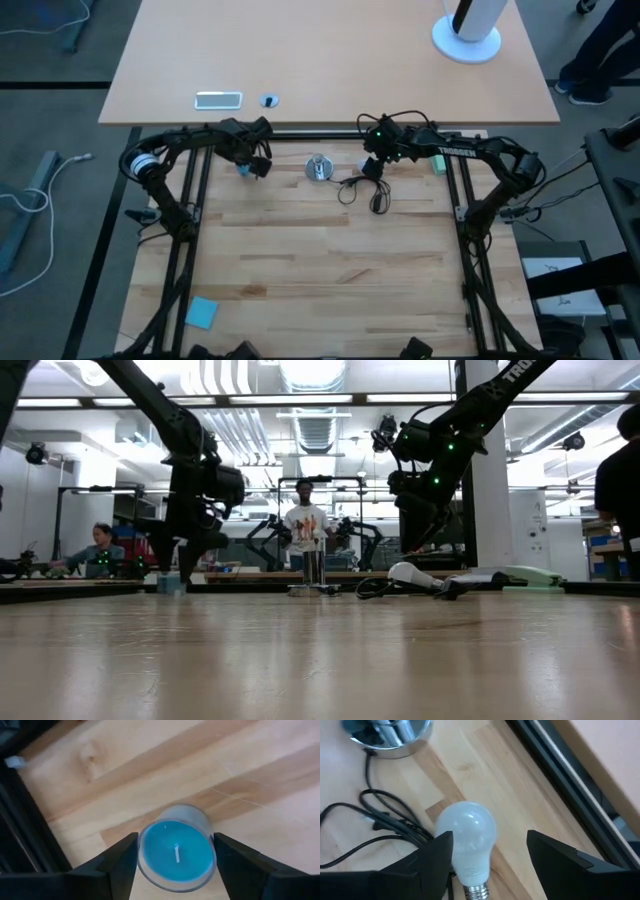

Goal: Screw lightbulb
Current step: Move the blue candle to the top left of the table

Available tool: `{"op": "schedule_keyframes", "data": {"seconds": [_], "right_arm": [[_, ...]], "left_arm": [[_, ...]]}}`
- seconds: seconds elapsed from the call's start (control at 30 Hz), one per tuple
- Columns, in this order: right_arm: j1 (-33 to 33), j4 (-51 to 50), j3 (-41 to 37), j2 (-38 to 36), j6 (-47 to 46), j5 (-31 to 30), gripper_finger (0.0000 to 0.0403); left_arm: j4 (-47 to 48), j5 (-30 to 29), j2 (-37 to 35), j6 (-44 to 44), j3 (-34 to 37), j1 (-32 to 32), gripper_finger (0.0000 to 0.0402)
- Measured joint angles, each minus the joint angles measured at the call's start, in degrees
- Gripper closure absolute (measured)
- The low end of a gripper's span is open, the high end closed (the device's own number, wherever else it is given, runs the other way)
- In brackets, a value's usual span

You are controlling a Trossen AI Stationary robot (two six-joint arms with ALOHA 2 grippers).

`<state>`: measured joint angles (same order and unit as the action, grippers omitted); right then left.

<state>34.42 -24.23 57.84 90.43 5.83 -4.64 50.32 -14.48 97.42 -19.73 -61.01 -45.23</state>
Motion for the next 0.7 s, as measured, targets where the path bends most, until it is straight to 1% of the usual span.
{"op": "schedule_keyframes", "data": {"seconds": [0.07, 0.17, 0.23, 0.37, 0.5, 0.57, 0.7], "right_arm": [[0.0, -0.1, 0.0, 0.0, -1.1, -2.2, 0.0152], [0.1, -2.0, 0.0, -0.5, -3.5, -8.1, 0.0150], [0.5, -4.3, 0.0, -1.0, -5.4, -11.0, 0.0149], [2.0, -11.1, 0.0, -1.7, -9.2, -11.7, 0.0153], [4.0, -16.3, 0.0, -1.9, -12.1, -12.3, 0.0159], [5.0, -18.4, 0.0, -1.9, -12.9, -14.5, 0.0160], [7.2, -22.3, 0.0, -1.9, -15.0, -20.9, 0.0154]], "left_arm": [[0.5, 1.6, -0.3, 0.2, 0.0, 0.4, 0.0175], [0.4, 3.5, -0.6, 0.7, 0.0, 1.7, 0.0177], [0.4, 3.8, -0.6, 0.7, 0.0, 2.8, 0.0173], [0.5, 4.6, -0.6, 0.8, 0.0, 5.7, 0.0164], [0.5, 4.6, -0.6, 0.7, 0.0, 8.7, 0.0168], [0.5, 4.6, -0.6, 0.6, 0.0, 10.0, 0.0173], [0.5, 4.6, -0.7, 0.6, 0.0, 12.3, 0.0177]]}}
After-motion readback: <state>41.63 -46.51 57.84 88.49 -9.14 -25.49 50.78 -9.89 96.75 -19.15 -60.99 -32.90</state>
